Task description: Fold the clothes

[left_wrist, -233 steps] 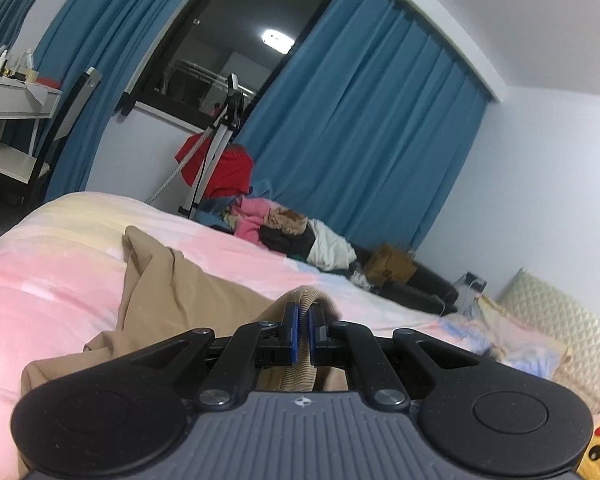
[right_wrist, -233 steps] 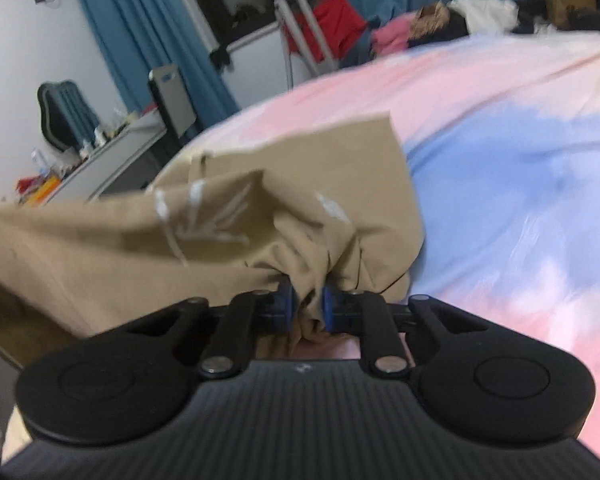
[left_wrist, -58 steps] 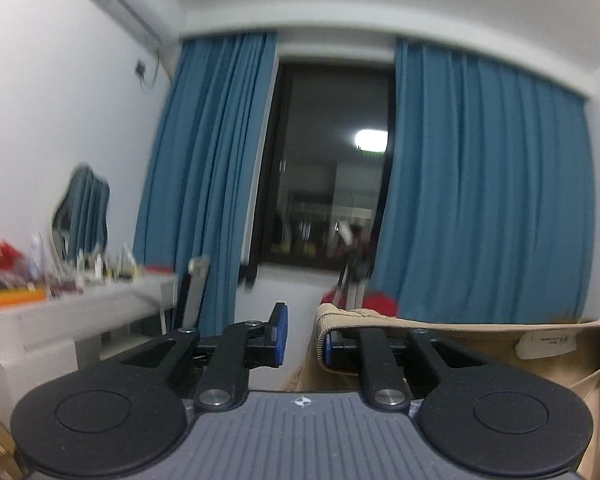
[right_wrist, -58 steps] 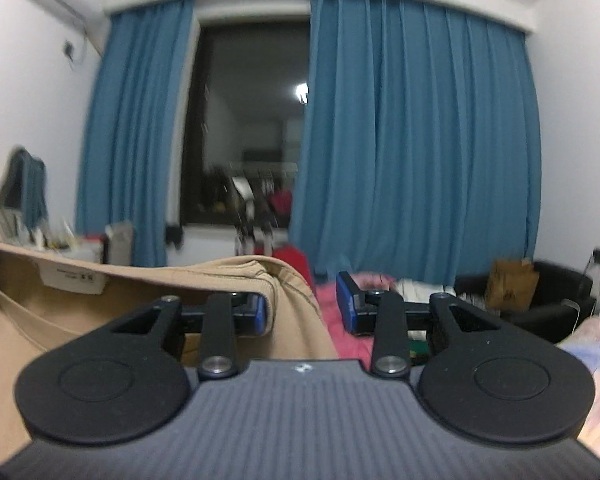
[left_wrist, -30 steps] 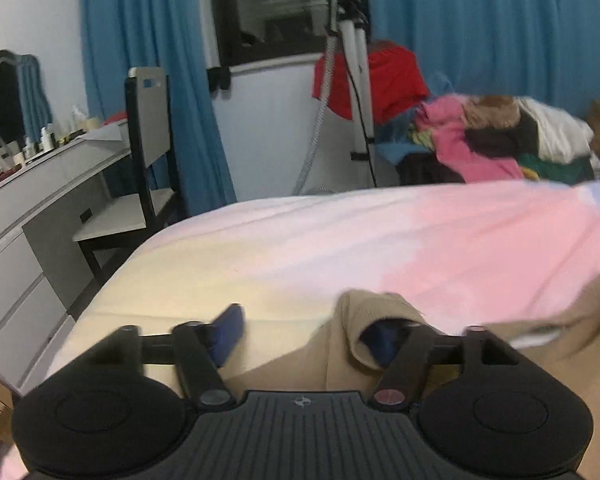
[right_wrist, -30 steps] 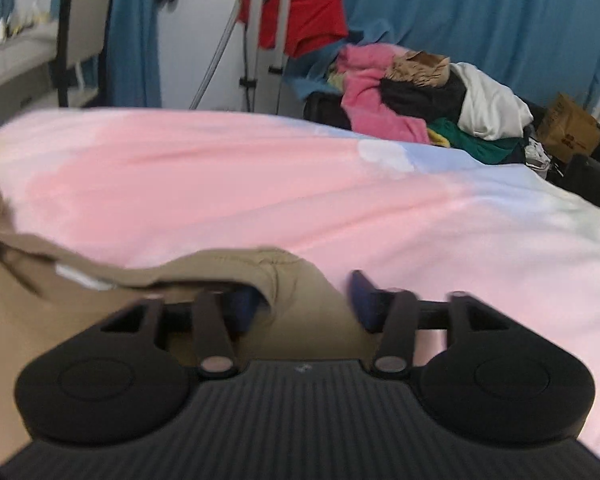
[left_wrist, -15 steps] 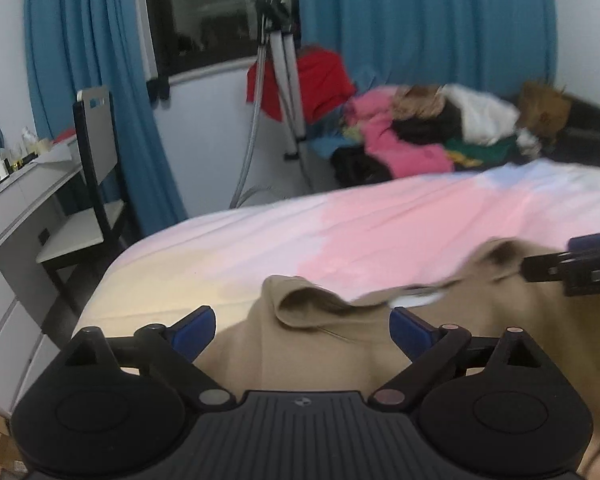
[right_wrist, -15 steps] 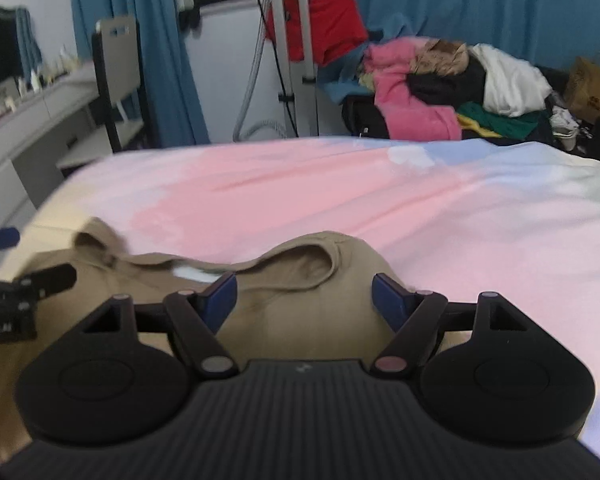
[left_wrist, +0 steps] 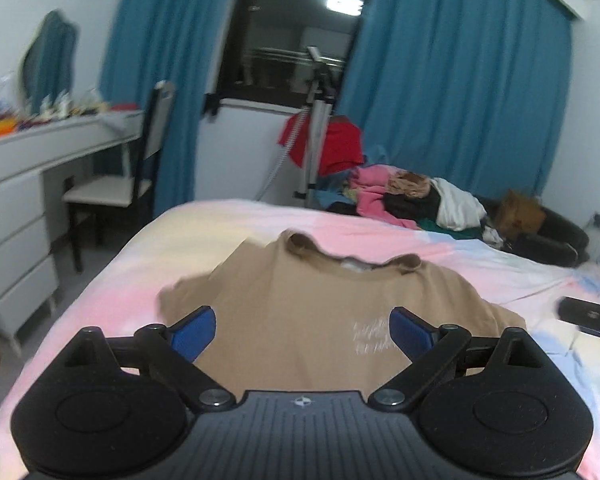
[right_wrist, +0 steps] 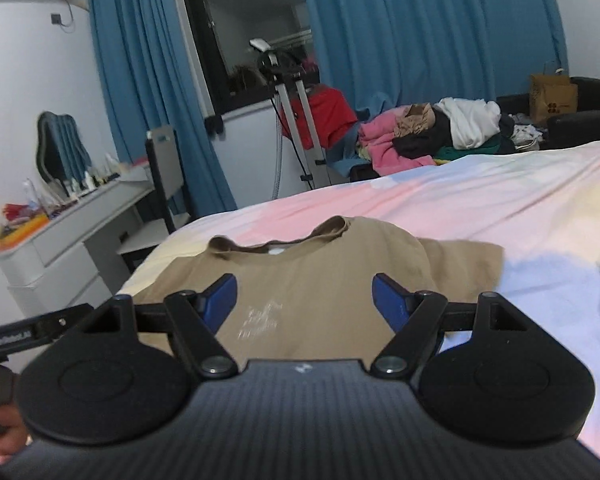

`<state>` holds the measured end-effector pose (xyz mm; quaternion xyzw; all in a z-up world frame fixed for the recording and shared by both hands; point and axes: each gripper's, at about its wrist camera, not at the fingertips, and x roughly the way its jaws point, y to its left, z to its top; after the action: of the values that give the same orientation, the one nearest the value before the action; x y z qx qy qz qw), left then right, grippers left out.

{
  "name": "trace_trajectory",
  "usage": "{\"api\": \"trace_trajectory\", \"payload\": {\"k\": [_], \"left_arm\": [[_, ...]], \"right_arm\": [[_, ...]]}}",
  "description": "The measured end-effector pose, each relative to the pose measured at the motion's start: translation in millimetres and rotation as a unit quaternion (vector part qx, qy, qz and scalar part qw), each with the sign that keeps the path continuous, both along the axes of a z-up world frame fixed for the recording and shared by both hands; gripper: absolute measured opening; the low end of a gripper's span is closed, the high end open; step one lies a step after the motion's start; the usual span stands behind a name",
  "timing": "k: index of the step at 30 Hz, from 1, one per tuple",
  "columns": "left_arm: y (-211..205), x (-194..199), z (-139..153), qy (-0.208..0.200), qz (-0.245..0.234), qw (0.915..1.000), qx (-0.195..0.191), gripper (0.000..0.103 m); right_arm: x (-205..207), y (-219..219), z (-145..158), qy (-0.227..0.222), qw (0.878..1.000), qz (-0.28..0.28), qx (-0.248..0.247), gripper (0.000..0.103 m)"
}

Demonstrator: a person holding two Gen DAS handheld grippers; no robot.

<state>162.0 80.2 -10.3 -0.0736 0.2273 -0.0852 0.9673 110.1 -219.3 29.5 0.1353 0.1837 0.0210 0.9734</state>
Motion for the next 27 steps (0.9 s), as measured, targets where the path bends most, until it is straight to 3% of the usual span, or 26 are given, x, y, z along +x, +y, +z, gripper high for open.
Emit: {"api": "trace_trajectory", "payload": {"k": [4, 7, 9, 14, 16, 19, 22, 27], "left_arm": [[14, -47, 1, 0.000, 0.019, 0.9998, -0.007, 0.095], [26, -57, -4, 0.019, 0.035, 0.9983, -0.042, 0.095], [34, -50, -9, 0.032, 0.047, 0.9958, -0.071, 0.095], [71, 8, -33, 0.071, 0.099, 0.9815, -0.148, 0.093], [91, 41, -40, 0.086, 0.119, 0.9736, -0.175, 0.091], [119, 95, -50, 0.105, 0.154, 0.9553, -0.230, 0.090], [147, 142, -62, 0.113, 0.182, 0.9425, -0.257, 0.079], [160, 205, -75, 0.137, 0.159, 0.9475, -0.241, 0.069]], "right_arm": [[-36, -2, -4, -0.012, 1.000, 0.006, -0.008, 0.076], [-46, -4, -11, -0.011, 1.000, 0.011, -0.001, 0.076], [-42, -3, -18, -0.003, 1.000, 0.016, -0.003, 0.069], [-22, 3, -36, 0.018, 0.999, 0.020, -0.020, 0.023], [-15, 7, -41, 0.019, 0.999, 0.018, -0.032, 0.020], [-3, 7, -49, 0.019, 0.999, 0.012, -0.039, 0.016], [15, -1, -61, 0.037, 0.999, 0.006, -0.017, 0.016], [45, -11, -84, 0.076, 0.997, -0.002, 0.017, 0.016]]}}
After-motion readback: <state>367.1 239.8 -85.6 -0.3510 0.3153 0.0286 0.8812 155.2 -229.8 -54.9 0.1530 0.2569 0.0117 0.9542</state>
